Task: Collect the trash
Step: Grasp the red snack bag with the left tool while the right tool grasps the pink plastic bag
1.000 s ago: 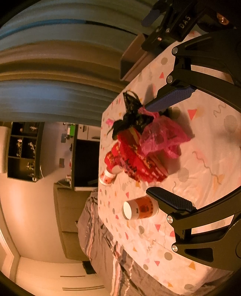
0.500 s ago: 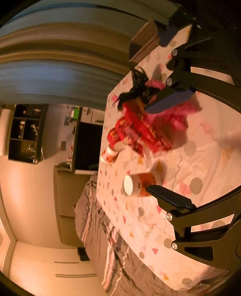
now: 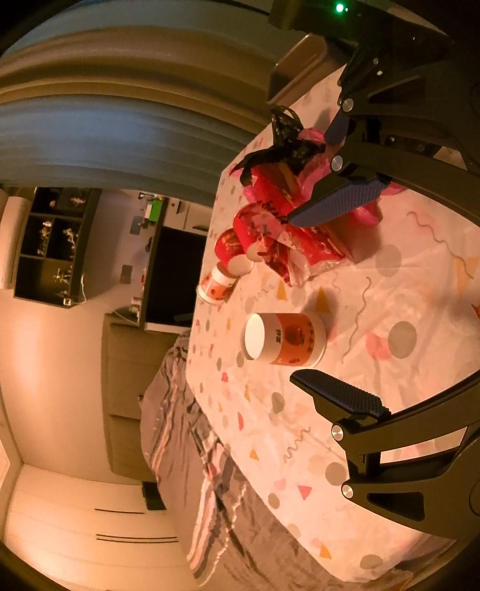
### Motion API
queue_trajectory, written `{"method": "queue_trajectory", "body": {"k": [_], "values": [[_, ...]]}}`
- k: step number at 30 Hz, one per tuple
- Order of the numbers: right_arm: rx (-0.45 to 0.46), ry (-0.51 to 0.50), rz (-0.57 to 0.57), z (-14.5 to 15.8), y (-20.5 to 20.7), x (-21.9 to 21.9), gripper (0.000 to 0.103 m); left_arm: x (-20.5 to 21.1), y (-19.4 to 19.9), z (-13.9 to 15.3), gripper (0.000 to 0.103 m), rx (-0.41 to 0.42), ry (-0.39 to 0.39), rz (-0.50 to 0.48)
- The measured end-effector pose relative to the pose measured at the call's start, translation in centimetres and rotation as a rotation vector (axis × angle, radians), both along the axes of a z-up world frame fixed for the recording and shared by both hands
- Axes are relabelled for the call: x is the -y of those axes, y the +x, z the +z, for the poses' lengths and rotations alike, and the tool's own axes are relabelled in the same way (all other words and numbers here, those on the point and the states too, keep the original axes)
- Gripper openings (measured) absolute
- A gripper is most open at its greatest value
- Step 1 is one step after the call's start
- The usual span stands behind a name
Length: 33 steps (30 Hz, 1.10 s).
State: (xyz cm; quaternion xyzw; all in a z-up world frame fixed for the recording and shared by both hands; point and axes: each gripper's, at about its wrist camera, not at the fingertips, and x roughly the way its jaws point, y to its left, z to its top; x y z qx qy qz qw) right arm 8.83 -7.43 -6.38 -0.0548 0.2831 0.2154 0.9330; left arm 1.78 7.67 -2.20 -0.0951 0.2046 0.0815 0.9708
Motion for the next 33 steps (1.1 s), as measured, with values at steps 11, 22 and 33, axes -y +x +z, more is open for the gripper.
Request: {"method": "queue_trajectory", "body": {"k": [11,22,33], "values": [[0.017,-0.019,-0.018,-0.3,-0.1,1.6,0.007,0.4,1.2,-1.1,0.072,-0.026,-0.021,-0.076],[0.076,0.041,-0.062,1.7,-1.9,6.3,0.005,3.0,4.9,-2.4,0.049,-0.067,0.018,-0.201],[0.071,0.066,-0.075,1.8,-2.2,7.4,0.005,4.0,8.3,-3.1,0.018,-0.153,0.021,-0.235]]}}
